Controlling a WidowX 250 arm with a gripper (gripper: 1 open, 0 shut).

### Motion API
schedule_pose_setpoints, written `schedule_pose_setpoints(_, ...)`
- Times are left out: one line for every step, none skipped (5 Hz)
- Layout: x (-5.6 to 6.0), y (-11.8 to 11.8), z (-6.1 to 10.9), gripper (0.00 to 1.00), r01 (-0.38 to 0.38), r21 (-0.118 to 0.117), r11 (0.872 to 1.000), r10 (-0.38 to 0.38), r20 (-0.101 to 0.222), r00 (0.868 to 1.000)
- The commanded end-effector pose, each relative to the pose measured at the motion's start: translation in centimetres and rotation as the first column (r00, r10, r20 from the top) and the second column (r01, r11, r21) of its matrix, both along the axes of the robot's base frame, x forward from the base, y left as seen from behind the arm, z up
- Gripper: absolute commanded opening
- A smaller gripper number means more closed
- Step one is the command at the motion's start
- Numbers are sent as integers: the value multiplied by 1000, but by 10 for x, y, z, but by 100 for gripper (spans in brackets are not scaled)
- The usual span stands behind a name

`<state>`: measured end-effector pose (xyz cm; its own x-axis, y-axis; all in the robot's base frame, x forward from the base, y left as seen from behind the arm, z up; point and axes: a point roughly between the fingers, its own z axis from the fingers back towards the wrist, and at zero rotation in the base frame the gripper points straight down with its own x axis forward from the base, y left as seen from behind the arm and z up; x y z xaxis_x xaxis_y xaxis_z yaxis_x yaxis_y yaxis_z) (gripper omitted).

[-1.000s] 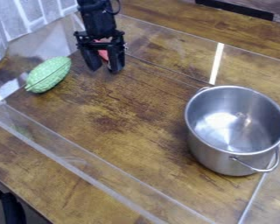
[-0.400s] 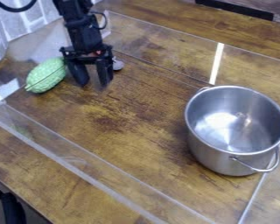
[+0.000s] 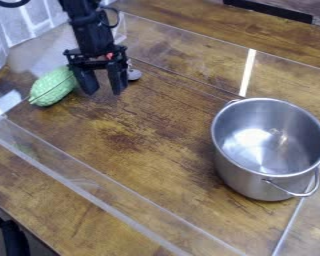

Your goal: Move the pink spoon to the right side of the table

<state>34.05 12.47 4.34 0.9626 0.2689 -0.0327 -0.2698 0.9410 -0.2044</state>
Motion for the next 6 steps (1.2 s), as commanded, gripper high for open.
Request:
schedule_pose_setpoints(-1, -14, 20, 0, -17, 38, 999, 14, 87, 996)
schedule_pose_setpoints(2, -10, 16, 0, 48, 37, 998, -51, 87, 995)
schedule_pose_setpoints(5, -6, 12, 0, 115, 36, 993, -118, 87, 989)
schedule_pose_setpoints(0, -10, 17, 100, 50, -16, 999, -49, 79, 996)
schedule_pose_setpoints(-7, -6, 22, 100, 46, -61, 997, -42, 69, 997)
schedule_pose_setpoints(-14, -1, 27, 100, 50, -91, 995, -45, 57, 997)
